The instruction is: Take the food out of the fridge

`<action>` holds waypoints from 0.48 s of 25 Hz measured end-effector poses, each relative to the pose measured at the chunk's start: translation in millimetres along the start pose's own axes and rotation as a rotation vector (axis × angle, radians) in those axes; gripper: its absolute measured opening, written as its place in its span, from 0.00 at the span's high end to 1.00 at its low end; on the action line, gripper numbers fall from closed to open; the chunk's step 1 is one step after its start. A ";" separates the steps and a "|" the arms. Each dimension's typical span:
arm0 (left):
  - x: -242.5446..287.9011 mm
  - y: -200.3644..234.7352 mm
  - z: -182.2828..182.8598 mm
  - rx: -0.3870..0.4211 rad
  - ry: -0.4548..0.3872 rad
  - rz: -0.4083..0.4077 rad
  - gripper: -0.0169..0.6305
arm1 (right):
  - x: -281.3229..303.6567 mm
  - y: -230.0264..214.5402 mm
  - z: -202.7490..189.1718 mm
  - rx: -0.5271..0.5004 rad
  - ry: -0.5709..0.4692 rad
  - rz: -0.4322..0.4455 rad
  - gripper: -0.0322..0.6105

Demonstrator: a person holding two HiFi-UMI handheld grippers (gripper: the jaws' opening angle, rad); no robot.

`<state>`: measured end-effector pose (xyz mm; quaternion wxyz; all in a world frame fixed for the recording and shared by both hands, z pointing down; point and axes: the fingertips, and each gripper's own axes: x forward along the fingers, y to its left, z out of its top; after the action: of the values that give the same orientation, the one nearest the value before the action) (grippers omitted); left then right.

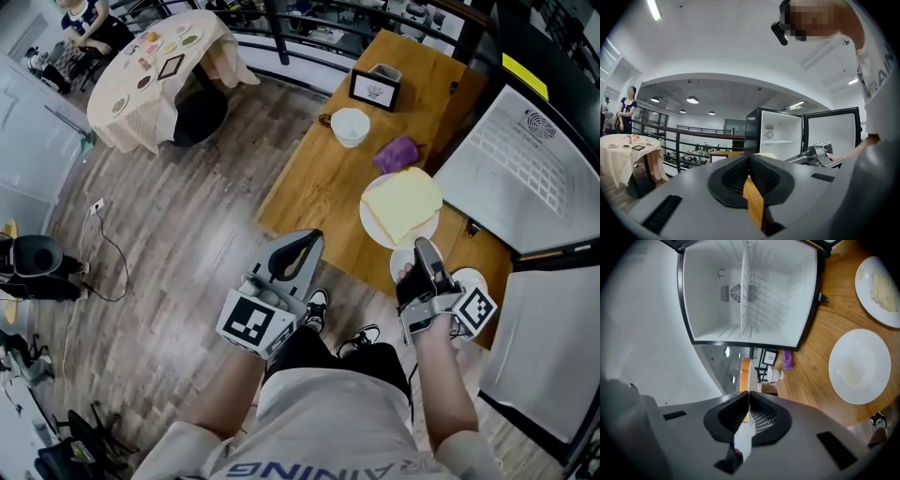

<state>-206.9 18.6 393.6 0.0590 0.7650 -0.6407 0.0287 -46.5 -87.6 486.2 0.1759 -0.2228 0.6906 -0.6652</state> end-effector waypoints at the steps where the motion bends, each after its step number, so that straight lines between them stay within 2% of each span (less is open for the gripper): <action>1: -2.8 1.0 -3.2 -0.003 0.004 0.007 0.96 | 2.9 -6.3 -6.8 0.002 0.024 -0.004 0.91; 12: -17.3 12.1 -40.7 -0.029 0.046 0.063 0.96 | 33.3 -74.0 -50.4 0.004 0.146 -0.097 0.91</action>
<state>-220.6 38.6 432.5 0.0841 0.7427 -0.6632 0.0389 -96.2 -64.5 564.5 0.0931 -0.2063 0.6888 -0.6887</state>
